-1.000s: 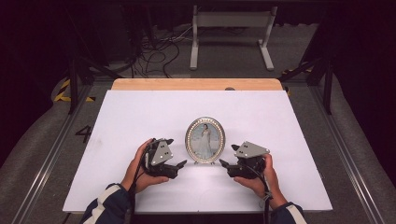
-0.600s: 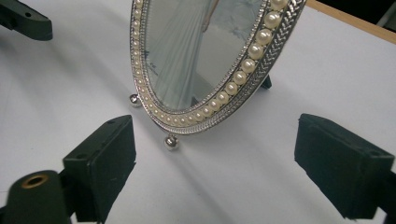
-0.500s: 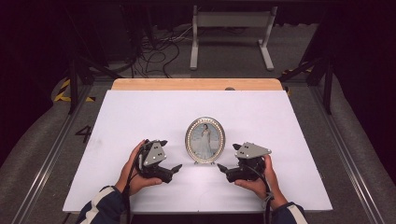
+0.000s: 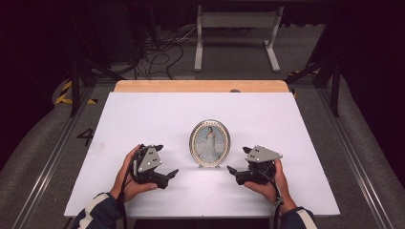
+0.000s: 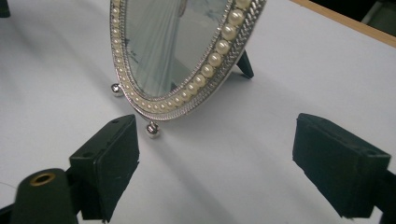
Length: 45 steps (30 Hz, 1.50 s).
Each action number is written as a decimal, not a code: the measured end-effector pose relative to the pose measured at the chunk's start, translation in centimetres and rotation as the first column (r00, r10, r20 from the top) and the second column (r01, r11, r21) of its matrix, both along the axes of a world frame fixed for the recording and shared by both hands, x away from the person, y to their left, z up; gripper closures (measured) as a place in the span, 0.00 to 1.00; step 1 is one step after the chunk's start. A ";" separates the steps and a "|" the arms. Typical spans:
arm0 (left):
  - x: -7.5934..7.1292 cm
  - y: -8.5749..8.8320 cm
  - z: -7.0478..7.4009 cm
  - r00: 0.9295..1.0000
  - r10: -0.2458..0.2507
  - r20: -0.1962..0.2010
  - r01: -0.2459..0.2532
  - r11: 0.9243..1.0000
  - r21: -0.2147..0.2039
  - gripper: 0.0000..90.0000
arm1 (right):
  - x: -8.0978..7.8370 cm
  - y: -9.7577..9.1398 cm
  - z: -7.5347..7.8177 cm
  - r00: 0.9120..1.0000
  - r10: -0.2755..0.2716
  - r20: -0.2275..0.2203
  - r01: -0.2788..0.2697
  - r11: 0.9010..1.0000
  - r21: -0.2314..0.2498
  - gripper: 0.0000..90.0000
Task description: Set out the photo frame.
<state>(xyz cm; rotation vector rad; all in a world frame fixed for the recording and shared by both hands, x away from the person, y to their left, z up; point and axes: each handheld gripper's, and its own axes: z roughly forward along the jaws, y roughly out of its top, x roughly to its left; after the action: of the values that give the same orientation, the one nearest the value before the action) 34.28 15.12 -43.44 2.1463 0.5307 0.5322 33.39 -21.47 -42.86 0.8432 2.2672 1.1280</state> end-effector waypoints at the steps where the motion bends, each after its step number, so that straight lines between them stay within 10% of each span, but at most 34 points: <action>1: -0.1 0.1 -0.1 1.000 0.000 -0.003 0.000 1.000 0.001 0.07 | 0.0 -0.1 0.0 1.000 -0.006 -0.001 0.006 1.000 0.000 0.17; 30: -1.7 6.4 -1.4 0.995 0.076 -0.063 -0.077 0.997 -0.012 0.09 | -2.1 -5.3 -1.0 0.988 -0.147 0.055 0.151 0.986 -0.072 0.17; 45: -3.1 10.6 -3.0 0.981 0.153 -0.122 -0.156 0.988 -0.016 0.05 | -3.1 -7.8 -2.2 0.976 -0.213 0.036 0.216 0.973 -0.085 0.12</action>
<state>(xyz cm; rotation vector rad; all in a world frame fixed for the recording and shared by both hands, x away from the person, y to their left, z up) 31.15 25.71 -46.39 2.1337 0.7715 0.4799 30.25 -29.26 -45.04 1.0032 2.1273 0.9289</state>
